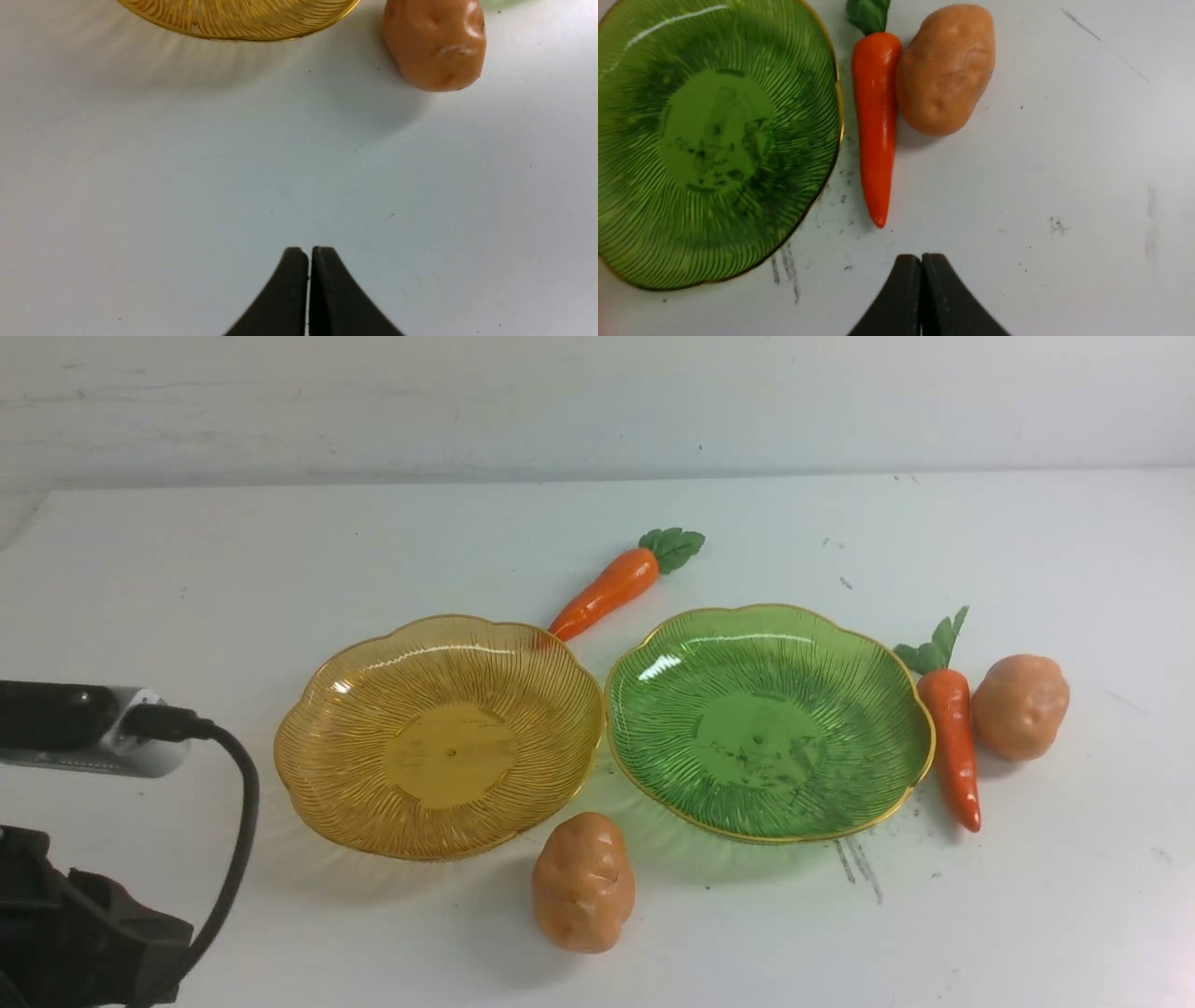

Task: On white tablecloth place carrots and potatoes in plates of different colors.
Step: 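Pick up the potato from the right side of the table and place it in a plate with the right gripper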

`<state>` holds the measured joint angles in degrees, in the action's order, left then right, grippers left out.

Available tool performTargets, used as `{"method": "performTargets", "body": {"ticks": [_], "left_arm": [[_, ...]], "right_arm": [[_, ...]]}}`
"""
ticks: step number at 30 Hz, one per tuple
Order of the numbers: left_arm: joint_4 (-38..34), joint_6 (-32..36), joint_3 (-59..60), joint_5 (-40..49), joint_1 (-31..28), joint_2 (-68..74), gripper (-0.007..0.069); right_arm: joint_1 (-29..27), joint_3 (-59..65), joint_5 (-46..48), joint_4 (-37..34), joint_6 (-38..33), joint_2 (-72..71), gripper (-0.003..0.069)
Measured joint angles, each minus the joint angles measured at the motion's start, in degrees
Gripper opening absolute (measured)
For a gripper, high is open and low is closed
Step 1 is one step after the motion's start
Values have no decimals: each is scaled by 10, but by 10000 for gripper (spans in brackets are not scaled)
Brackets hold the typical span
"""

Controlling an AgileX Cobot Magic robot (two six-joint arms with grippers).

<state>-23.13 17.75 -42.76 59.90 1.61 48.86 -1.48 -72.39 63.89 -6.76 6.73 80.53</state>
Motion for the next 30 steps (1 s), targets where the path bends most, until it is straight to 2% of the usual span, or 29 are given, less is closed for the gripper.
{"method": "performTargets", "body": {"ticks": [3, 5, 6, 9, 12, 13, 16, 21, 30], "left_arm": [[2, 5, 0, 0, 8, 0, -3], [9, 7, 0, 2, 18, 0, -3], [13, 7, 0, 3, 21, 0, -3], [32, 8, 0, 6, 25, 0, -3], [36, 8, 0, 6, 25, 0, -3], [37, 8, 0, 6, 25, 0, -3], [37, 8, 0, 6, 25, 0, -3], [37, 8, 0, 6, 25, 0, -3], [41, 8, 0, 6, 25, 0, -3]], "right_arm": [[0, -68, 19, 14, 13, 89, 28], [0, -109, 35, 14, 13, 142, 78], [0, -136, 46, 14, 13, 176, 123], [0, -197, 65, 12, 22, 257, 342], [1, -232, 65, 12, 30, 301, 508], [0, -242, 65, 12, 33, 314, 554], [0, -260, 64, 12, 42, 338, 628], [0, -293, 60, 18, 59, 389, 685], [0, -326, 60, 27, 73, 452, 690]]}}
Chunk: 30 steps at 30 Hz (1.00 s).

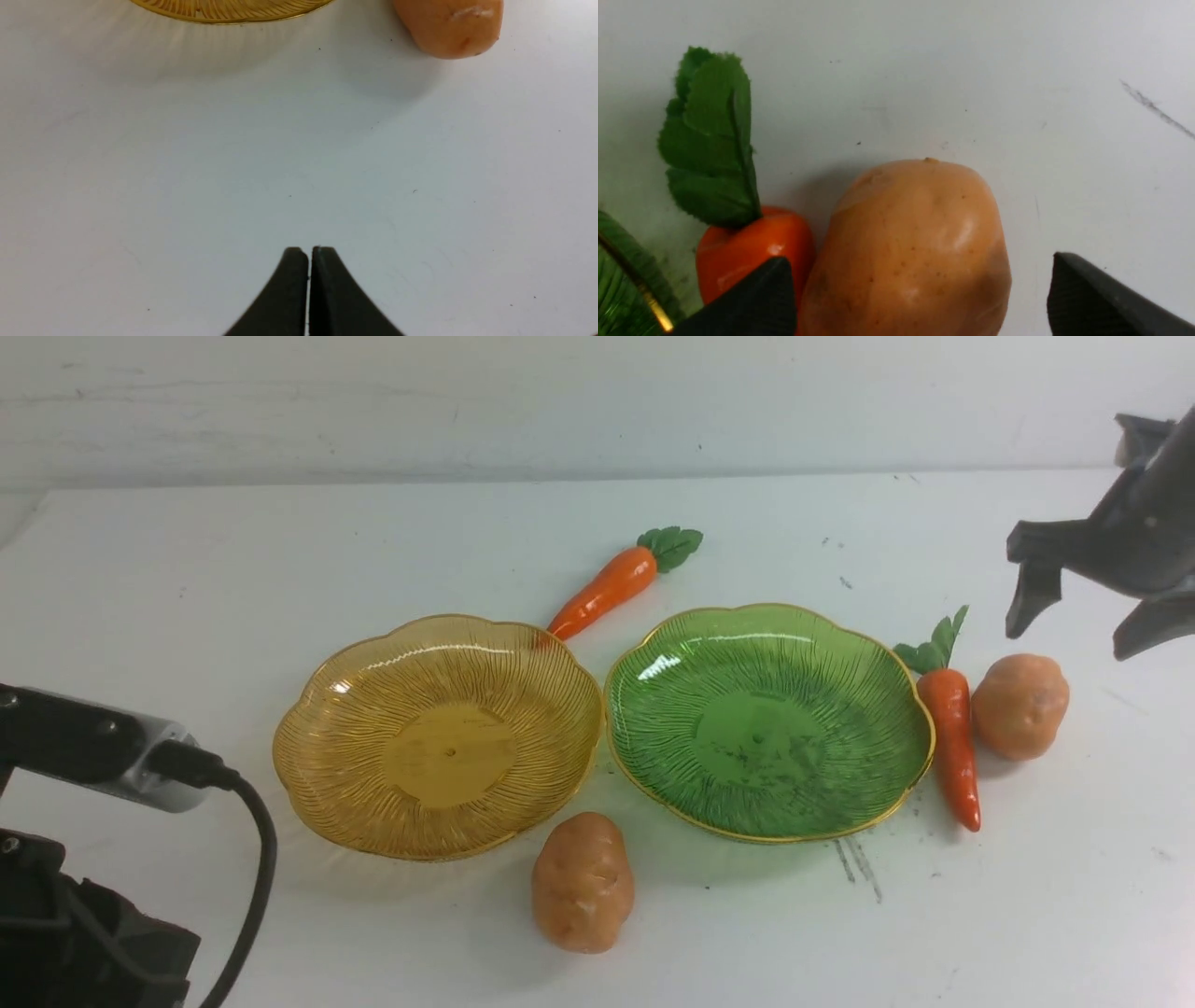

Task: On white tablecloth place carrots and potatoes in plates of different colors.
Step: 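Pick up the potato from the right side of the table and place it in a plate with the right gripper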

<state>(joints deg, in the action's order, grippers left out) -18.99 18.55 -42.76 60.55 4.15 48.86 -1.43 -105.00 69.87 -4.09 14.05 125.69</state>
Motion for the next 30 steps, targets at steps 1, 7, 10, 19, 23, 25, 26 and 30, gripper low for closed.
{"method": "performTargets", "body": {"ticks": [1, 7, 10, 19, 23, 25, 26, 30], "left_arm": [[0, 0, 0, 0, 0, 0, -3], [0, 0, 0, 0, 0, 0, -3], [0, 0, 0, 0, 0, 0, -3], [1, -1, 0, 0, 0, 0, -3], [1, -1, 0, 0, 0, 0, -3], [1, -1, 0, 0, 0, 0, -3], [1, -1, 0, -1, 0, 0, -3], [1, -1, 0, -8, 0, 0, -3]], "right_arm": [[0, -1, 0, 0, 0, 4, 690], [0, -4, 1, -1, 0, 25, 678], [0, -4, 2, 0, 0, 34, 645], [1, -62, 6, 55, 0, 3, 558], [8, -81, 6, 1, -7, -57, 558], [16, -85, 8, -36, -22, -84, 558], [24, -86, 8, -63, -33, -97, 558], [73, -90, 10, -148, -70, -119, 558]]}}
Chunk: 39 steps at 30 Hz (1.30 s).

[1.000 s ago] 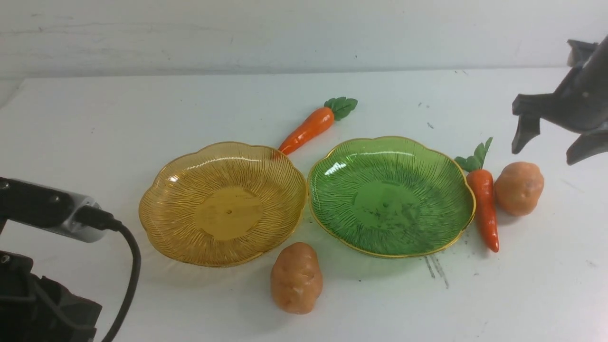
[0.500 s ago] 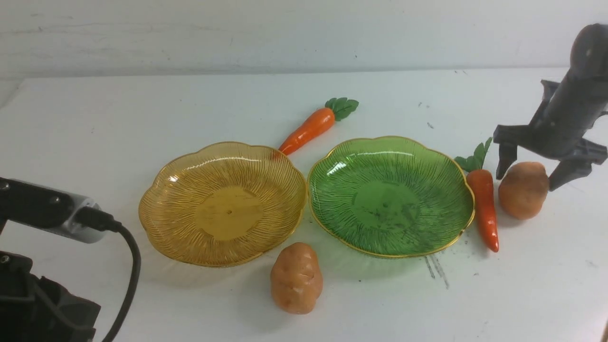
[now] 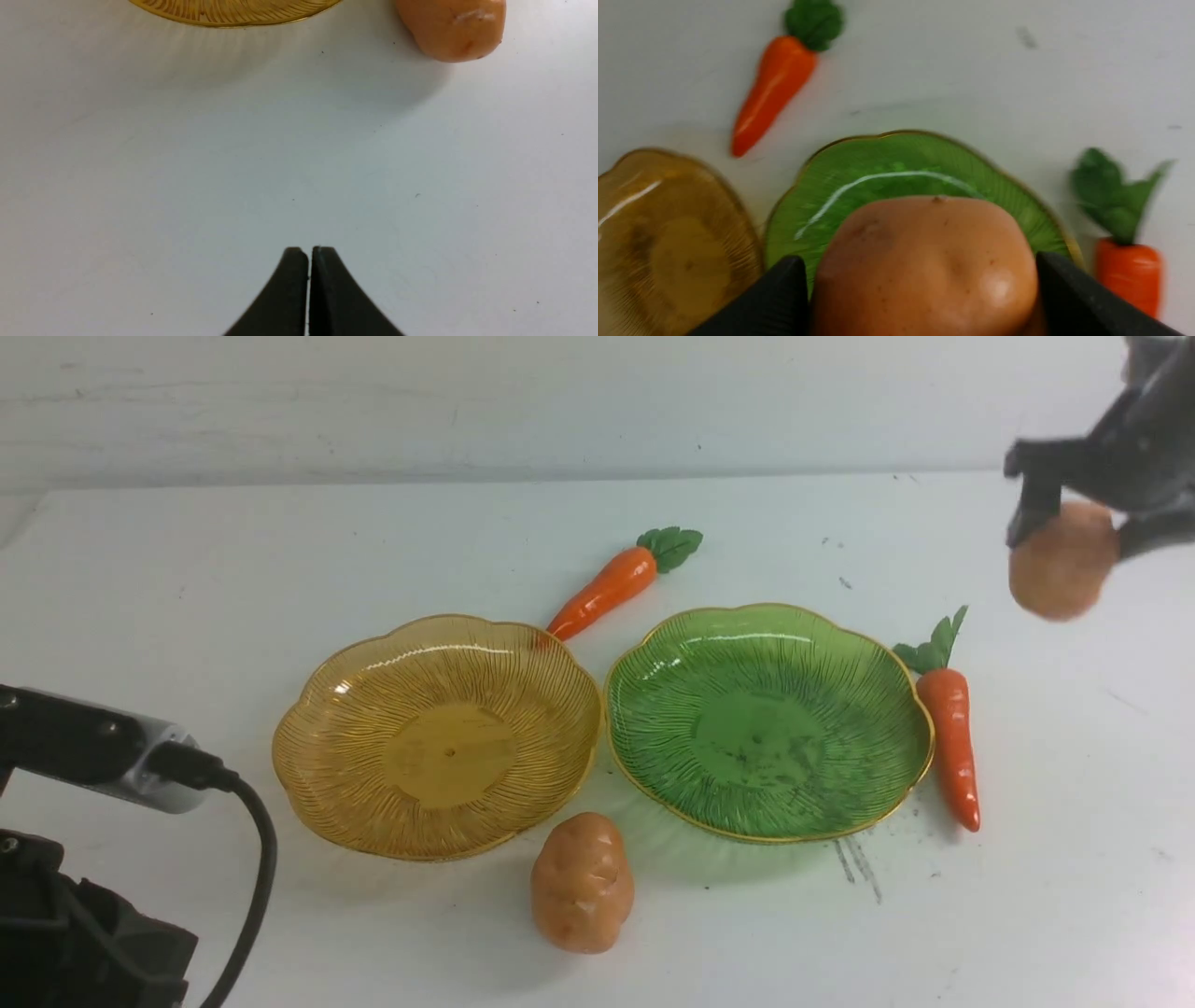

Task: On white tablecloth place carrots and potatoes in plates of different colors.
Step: 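Pick up the potato from the right side of the table and place it in a plate with the right gripper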

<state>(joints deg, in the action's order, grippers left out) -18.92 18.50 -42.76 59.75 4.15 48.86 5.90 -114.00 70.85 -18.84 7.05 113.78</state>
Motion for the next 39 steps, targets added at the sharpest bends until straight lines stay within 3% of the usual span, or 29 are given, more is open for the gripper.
{"method": "performTargets", "body": {"ticks": [4, 7, 15, 31, 39], "left_arm": [[0, 0, 0, -2, 0, 0, -3], [0, 0, 0, -2, 0, 0, -3], [0, -1, 0, 3, 0, 0, -3], [-1, -1, 0, 9, 0, 0, -3], [-13, -24, 0, 15, 0, 0, -3]], "right_arm": [[70, 1, 1, -47, -48, 7, 558], [158, 1, -15, -55, -79, 36, 558], [290, 3, -149, -55, -88, 129, 558], [321, 6, -186, -52, -60, 175, 655], [314, -76, -56, -8, -50, 170, 638]]}}
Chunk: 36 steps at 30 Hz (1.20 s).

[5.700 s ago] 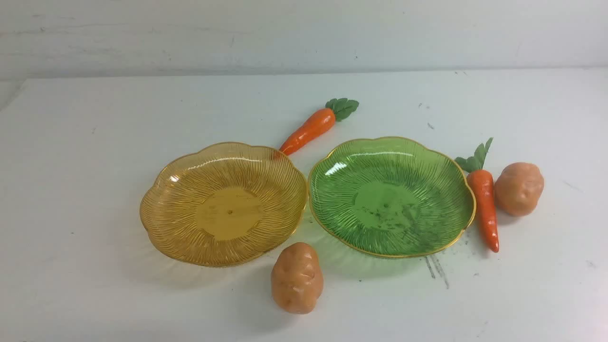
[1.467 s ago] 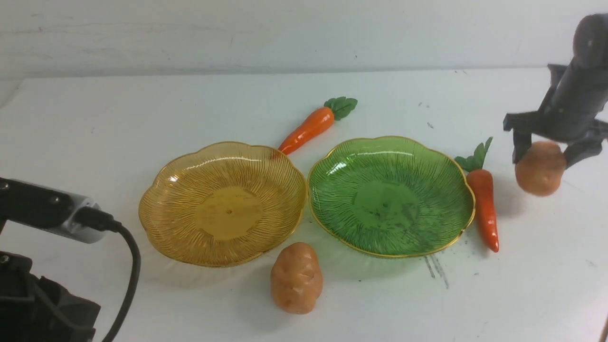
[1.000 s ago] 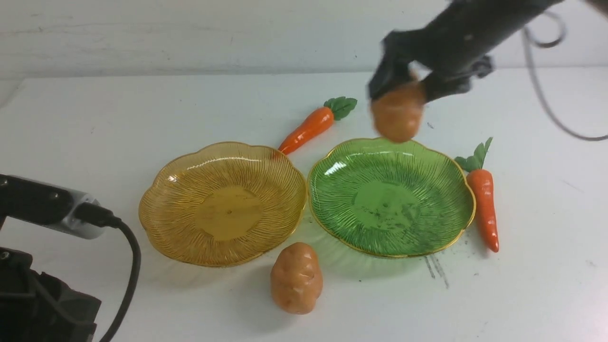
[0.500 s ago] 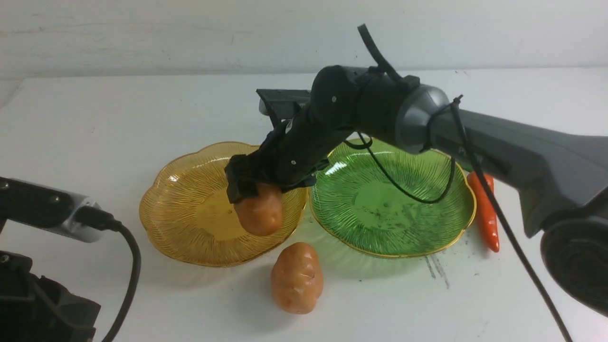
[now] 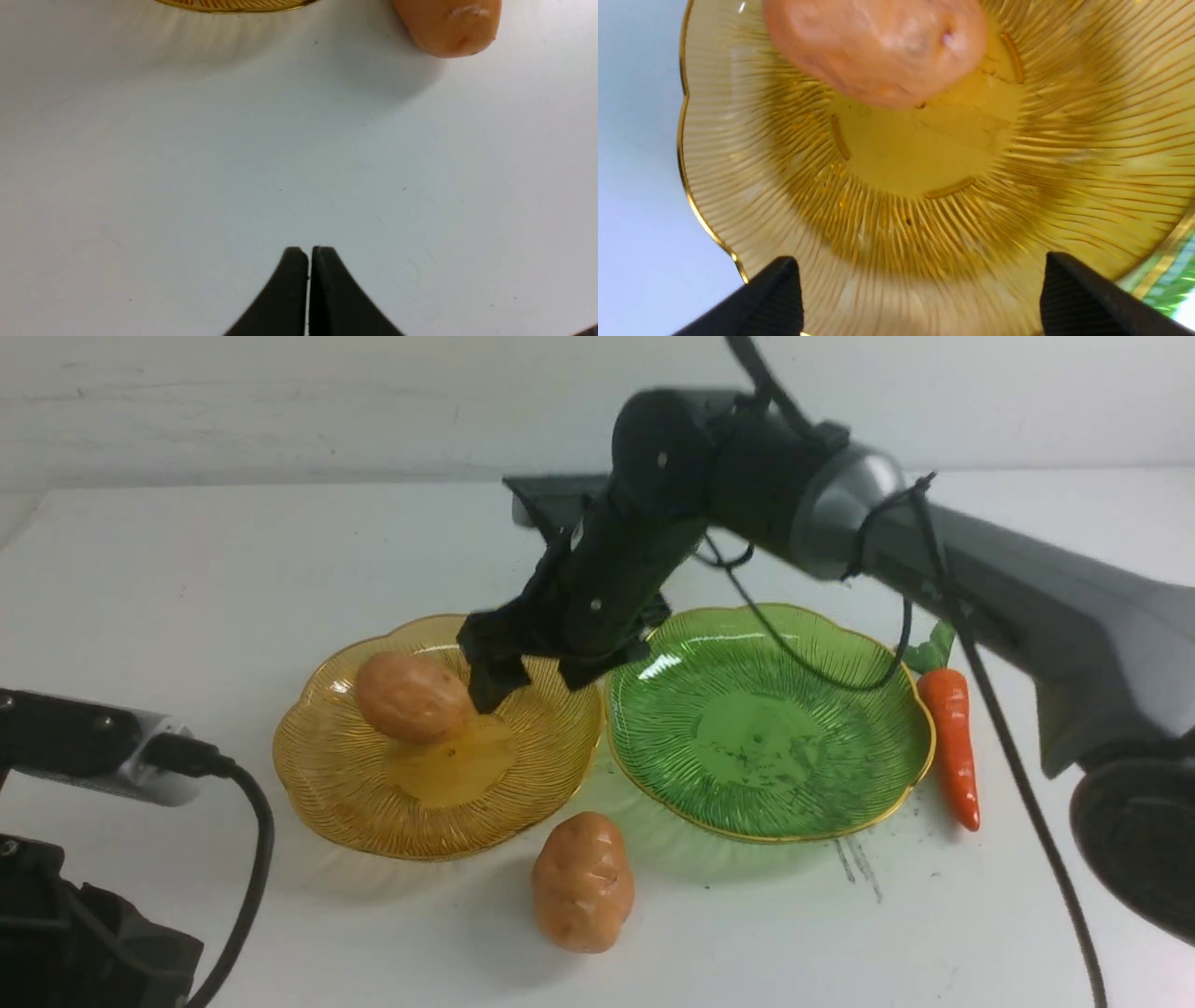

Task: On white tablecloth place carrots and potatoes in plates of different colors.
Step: 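Put the potatoes from the left side into the left plate with the left gripper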

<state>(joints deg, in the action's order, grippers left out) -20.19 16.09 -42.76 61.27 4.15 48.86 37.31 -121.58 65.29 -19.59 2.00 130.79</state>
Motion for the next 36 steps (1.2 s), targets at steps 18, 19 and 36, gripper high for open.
{"method": "performTargets", "body": {"ticks": [18, 19, 36], "left_arm": [[35, -149, -61, -35, 167, 119, -3], [87, -215, -87, -45, 233, 165, -3], [258, -428, -333, -40, 390, 504, 274]], "right_arm": [[-122, 191, 69, 177, -9, -421, -15], [-145, 260, 71, 189, -9, -482, -16], [-239, 515, 65, 200, -9, -793, -17]]}}
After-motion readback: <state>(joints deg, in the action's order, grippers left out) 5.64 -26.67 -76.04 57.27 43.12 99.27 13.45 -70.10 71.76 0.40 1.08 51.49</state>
